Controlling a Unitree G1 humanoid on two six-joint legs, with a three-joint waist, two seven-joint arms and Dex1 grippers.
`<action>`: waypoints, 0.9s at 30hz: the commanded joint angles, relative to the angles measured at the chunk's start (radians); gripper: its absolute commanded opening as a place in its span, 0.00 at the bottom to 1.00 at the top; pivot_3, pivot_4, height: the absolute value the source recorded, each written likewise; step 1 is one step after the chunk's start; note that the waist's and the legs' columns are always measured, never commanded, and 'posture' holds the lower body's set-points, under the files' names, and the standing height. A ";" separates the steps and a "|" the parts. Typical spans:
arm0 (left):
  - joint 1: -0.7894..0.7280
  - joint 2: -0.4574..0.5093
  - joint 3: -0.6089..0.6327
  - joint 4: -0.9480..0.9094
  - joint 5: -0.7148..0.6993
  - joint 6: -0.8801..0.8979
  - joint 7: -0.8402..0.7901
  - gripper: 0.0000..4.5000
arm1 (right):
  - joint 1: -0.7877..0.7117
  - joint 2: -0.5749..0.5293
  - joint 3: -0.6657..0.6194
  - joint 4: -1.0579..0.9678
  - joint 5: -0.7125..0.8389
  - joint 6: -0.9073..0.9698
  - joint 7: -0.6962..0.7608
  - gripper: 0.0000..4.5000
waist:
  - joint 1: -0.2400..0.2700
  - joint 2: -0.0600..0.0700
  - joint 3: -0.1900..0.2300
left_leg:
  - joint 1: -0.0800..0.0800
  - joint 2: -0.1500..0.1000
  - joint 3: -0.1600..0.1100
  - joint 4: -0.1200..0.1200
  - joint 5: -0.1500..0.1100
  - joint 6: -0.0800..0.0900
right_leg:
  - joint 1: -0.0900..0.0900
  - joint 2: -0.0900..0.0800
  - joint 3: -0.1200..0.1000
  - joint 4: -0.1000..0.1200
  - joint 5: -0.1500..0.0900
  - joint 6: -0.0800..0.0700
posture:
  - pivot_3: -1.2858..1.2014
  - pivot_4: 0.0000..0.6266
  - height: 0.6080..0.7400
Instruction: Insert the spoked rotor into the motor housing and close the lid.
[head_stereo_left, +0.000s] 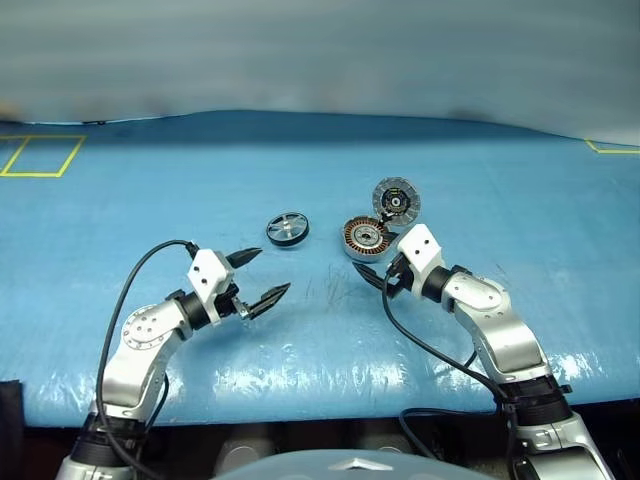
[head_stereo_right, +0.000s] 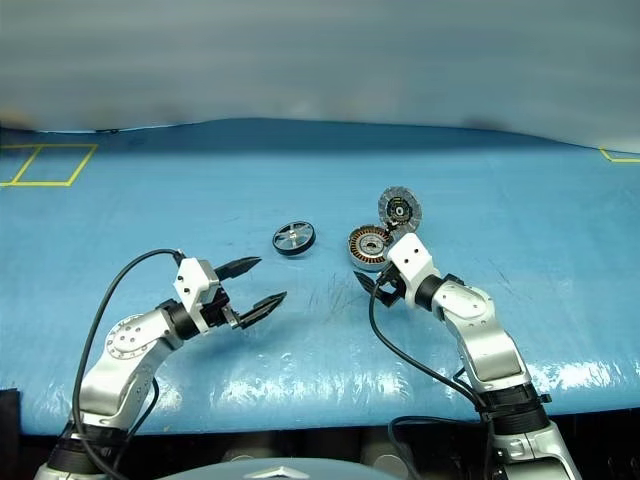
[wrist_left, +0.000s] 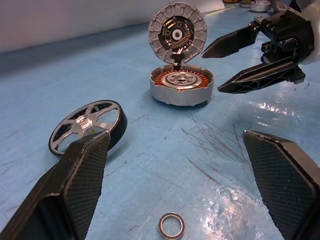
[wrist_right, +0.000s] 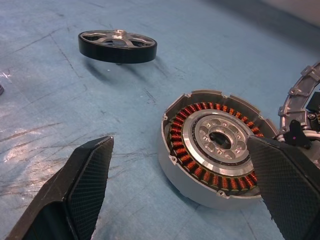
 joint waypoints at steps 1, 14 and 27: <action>0.001 -0.006 -0.003 -0.038 0.002 -0.022 0.004 1.00 | -0.015 0.006 -0.016 -0.020 0.003 -0.007 -0.011 0.99 | 0.000 0.000 0.000 | 0.000 0.000 0.000 0.000 0.000 0.000 | 0.000 0.000 0.000 0.000 0.000 0.000 | 0.52 0.24 1.00; 0.019 -0.002 0.006 -0.048 0.004 -0.022 0.022 1.00 | -0.015 0.012 -0.003 -0.026 0.003 -0.004 -0.020 0.99 | 0.000 0.000 0.000 | 0.000 0.000 0.000 0.000 0.000 0.000 | 0.000 0.000 0.000 0.000 0.000 0.000 | 0.52 0.24 1.00; 0.019 0.004 0.000 -0.044 0.006 -0.018 0.016 1.00 | -0.018 0.017 0.009 -0.023 -0.029 -0.015 -0.029 0.99 | 0.000 0.000 0.000 | 0.000 0.000 0.000 0.000 0.000 0.000 | 0.000 0.000 0.000 0.000 0.000 0.000 | 0.52 0.24 1.00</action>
